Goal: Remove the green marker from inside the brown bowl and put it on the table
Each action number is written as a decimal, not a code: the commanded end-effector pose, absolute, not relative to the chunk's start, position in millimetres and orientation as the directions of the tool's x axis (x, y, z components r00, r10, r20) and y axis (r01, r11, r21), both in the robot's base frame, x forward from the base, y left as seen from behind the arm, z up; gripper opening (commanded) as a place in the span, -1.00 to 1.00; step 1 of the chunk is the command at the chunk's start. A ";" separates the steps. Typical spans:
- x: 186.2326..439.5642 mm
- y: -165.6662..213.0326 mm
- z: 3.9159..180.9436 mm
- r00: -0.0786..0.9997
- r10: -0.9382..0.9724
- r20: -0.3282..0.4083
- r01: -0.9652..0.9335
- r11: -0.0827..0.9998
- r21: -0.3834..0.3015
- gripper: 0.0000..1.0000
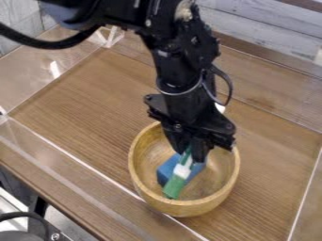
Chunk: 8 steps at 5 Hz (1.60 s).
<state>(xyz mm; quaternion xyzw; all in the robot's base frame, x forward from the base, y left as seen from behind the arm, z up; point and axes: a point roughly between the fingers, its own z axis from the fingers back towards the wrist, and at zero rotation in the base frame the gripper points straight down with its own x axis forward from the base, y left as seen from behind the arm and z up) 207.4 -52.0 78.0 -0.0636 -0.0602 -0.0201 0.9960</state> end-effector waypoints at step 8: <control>210.2 -40.2 106.7 0.987 0.010 0.162 0.013 0.990 -0.139 -1.00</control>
